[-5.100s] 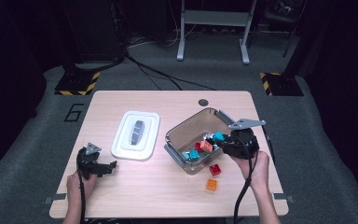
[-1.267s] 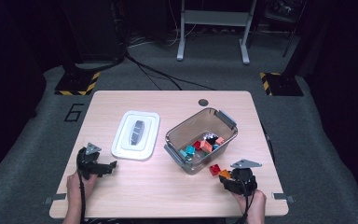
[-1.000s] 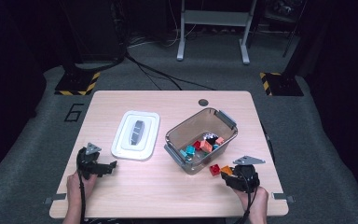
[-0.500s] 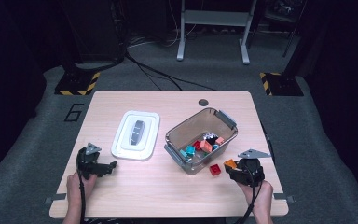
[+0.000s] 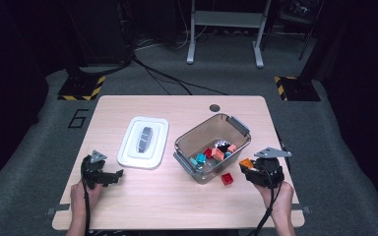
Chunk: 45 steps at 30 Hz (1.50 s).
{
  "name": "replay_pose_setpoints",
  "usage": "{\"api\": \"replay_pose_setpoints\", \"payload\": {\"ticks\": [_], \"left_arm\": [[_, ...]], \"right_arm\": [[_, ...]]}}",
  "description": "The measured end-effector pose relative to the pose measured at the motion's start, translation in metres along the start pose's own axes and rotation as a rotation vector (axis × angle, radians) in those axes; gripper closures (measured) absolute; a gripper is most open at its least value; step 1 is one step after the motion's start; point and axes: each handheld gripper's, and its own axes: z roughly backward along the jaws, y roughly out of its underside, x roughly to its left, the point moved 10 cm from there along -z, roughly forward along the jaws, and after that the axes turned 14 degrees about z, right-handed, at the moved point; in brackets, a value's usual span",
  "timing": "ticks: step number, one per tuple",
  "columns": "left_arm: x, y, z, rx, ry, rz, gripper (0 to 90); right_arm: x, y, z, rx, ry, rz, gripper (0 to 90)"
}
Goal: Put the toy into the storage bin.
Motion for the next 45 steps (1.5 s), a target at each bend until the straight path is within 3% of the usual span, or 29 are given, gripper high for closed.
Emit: {"api": "replay_pose_setpoints", "payload": {"ticks": [7, 14, 23, 34, 45], "left_arm": [[0.0, 0.0, 0.0, 0.0, 0.0, 0.0, 0.0], [0.0, 0.0, 0.0, 0.0, 0.0, 0.0, 0.0], [0.0, 0.0, 0.0, 0.0, 0.001, 0.001, 0.0], [0.0, 0.0, 0.0, 0.0, 0.0, -0.001, 0.0], [0.0, 0.0, 0.0, 0.0, 0.0, -0.001, 0.0]], "right_arm": [[-0.002, -0.024, 0.009, -0.018, 0.008, 0.039, 59.1], [0.005, -0.046, 0.006, -0.026, -0.01, 0.064, 59.1], [0.029, -0.071, -0.013, -0.001, -0.062, 0.104, 59.1], [0.057, -0.071, -0.039, 0.057, -0.127, 0.163, 59.0], [0.062, -0.063, -0.039, 0.085, -0.145, 0.175, 56.7]]}}
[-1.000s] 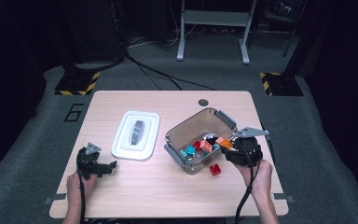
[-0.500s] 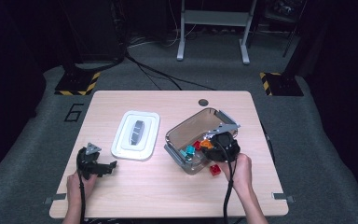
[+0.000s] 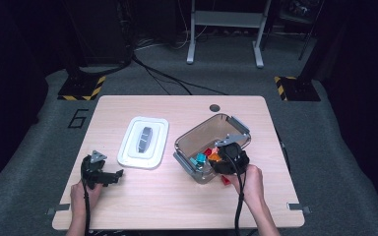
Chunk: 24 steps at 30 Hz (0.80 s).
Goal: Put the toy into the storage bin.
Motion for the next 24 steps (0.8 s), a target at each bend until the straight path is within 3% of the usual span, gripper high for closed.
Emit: {"api": "replay_pose_setpoints", "payload": {"ticks": [4, 12, 18, 24], "left_arm": [[0.0, 0.0, 0.0, 0.0, 0.0, 0.0, 0.0], [0.0, 0.0, 0.0, 0.0, 0.0, 0.001, 0.0], [0.0, 0.0, 0.0, 0.0, 0.001, 0.002, 0.0], [0.0, 0.0, 0.0, -0.001, 0.0, 0.001, 0.0]], "right_arm": [[0.0, 0.0, 0.003, -0.003, 0.005, -0.003, 48.3], [-0.002, 0.004, 0.018, -0.048, 0.021, -0.04, 23.3], [-0.007, 0.024, 0.027, -0.068, 0.042, -0.052, 14.0], [-0.01, 0.054, 0.018, -0.04, 0.045, -0.098, 6.1]]}}
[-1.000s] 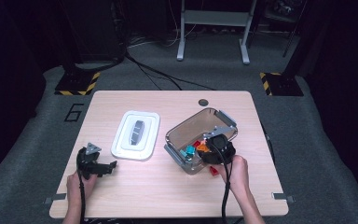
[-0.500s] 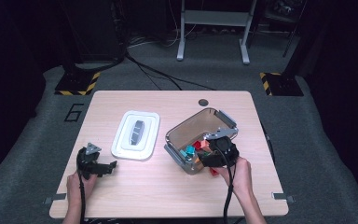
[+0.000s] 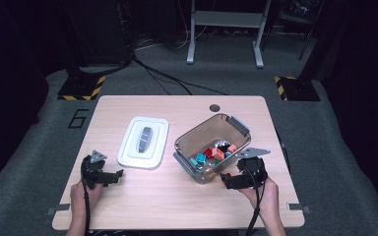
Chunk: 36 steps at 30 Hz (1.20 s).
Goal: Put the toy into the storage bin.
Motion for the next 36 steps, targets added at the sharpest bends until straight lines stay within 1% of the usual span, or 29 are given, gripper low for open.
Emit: {"api": "replay_pose_setpoints", "payload": {"ticks": [3, 4, 5, 6, 9, 11, 12, 13, 14, 15, 17, 19, 20, 21, 23, 27, 29, 30, 31, 32, 36], "left_arm": [[0.0, 0.0, 0.0, 0.0, 0.0, 0.0, 0.0], [0.0, 0.0, 0.0, 0.0, 0.0, 0.0, 0.0], [0.0, 0.0, 0.0, 0.0, 0.0, 0.0, 0.0], [0.0, 0.0, 0.0, 0.0, 0.0, 0.0, 0.0], [0.0, 0.0, 0.0, 0.0, 0.0, 0.0, 0.0], [0.0, 0.0, 0.0, 0.0, 0.0, 0.0, 0.0], [0.0, 0.0, 0.0, 0.0, 0.0, 0.0, 0.0], [0.0, 0.0, 0.0, 0.0, 0.0, 0.0, 0.0], [0.0, 0.0, 0.0, 0.001, 0.0, 0.0, 0.0], [0.0, 0.0, 0.0, 0.0, 0.0, 0.0, 0.0], [0.0, 0.0, 0.0, 0.0, 0.0, 0.0, 0.0], [0.0, 0.0, 0.0, 0.0, 0.0, 0.0, 0.0], [0.0, 0.0, 0.0, 0.0, 0.0, 0.0, 0.0], [0.0, 0.0, 0.0, 0.0, 0.0, 0.0, 0.0], [0.0, 0.0, 0.0, 0.0, 0.0, 0.0, 0.0], [0.0, 0.0, 0.0, 0.0, 0.0, 0.0, 0.0], [0.0, 0.0, 0.0, 0.0, 0.0, 0.0, 0.0], [0.0, 0.0, 0.0, 0.0, 0.0, 0.0, 0.0], [0.0, 0.0, 0.0, 0.0, 0.0, 0.0, 0.0], [0.0, 0.0, 0.0, 0.0, 0.0, 0.0, 0.0], [0.0, 0.0, 0.0, 0.0, 0.0, 0.0, 0.0]], "right_arm": [[-0.003, 0.015, -0.009, 0.018, -0.001, -0.014, 2.2], [-0.003, 0.021, -0.014, 0.027, -0.002, -0.031, 0.9], [-0.004, 0.024, -0.017, 0.03, 0.001, -0.032, 0.4], [-0.005, 0.029, -0.021, 0.033, 0.01, -0.045, 0.3], [-0.005, 0.044, -0.037, 0.056, 0.009, -0.057, 0.0], [-0.002, 0.051, -0.047, 0.066, 0.001, -0.072, 0.0], [-0.003, 0.054, -0.051, 0.072, 0.013, -0.072, 0.0], [-0.002, 0.056, -0.054, 0.077, 0.008, -0.073, 1.5], [-0.002, 0.058, -0.058, 0.079, 0.014, -0.073, 7.5], [-0.002, 0.059, -0.06, 0.072, 0.025, -0.077, 11.2], [-0.002, 0.059, -0.064, 0.059, 0.027, -0.071, 17.4], [-0.003, 0.059, -0.066, 0.06, 0.032, -0.084, 23.7], [-0.004, 0.058, -0.067, 0.053, 0.034, -0.078, 26.1], [-0.004, 0.058, -0.068, 0.062, 0.035, -0.085, 28.1], [-0.005, 0.057, -0.071, 0.069, 0.044, -0.083, 31.7], [-0.006, 0.058, -0.075, 0.088, 0.046, -0.071, 38.8], [-0.005, 0.06, -0.076, 0.098, 0.045, -0.089, 46.1], [-0.005, 0.06, -0.077, 0.094, 0.04, -0.08, 49.6], [-0.005, 0.061, -0.077, 0.098, 0.04, -0.074, 56.7], [-0.005, 0.061, -0.078, 0.093, 0.044, -0.068, 58.4], [-0.006, 0.062, -0.077, 0.096, 0.045, -0.064, 59.1]]}}
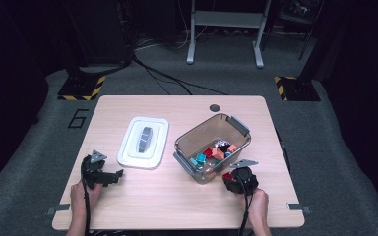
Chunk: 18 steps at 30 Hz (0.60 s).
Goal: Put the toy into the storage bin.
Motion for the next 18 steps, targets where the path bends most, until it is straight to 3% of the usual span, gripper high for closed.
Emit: {"api": "replay_pose_setpoints", "payload": {"ticks": [18], "left_arm": [[0.0, 0.0, 0.0, 0.0, 0.0, -0.001, 0.0]], "right_arm": [[-0.013, -0.001, 0.024, -0.018, 0.0, -0.03, 59.4]]}}
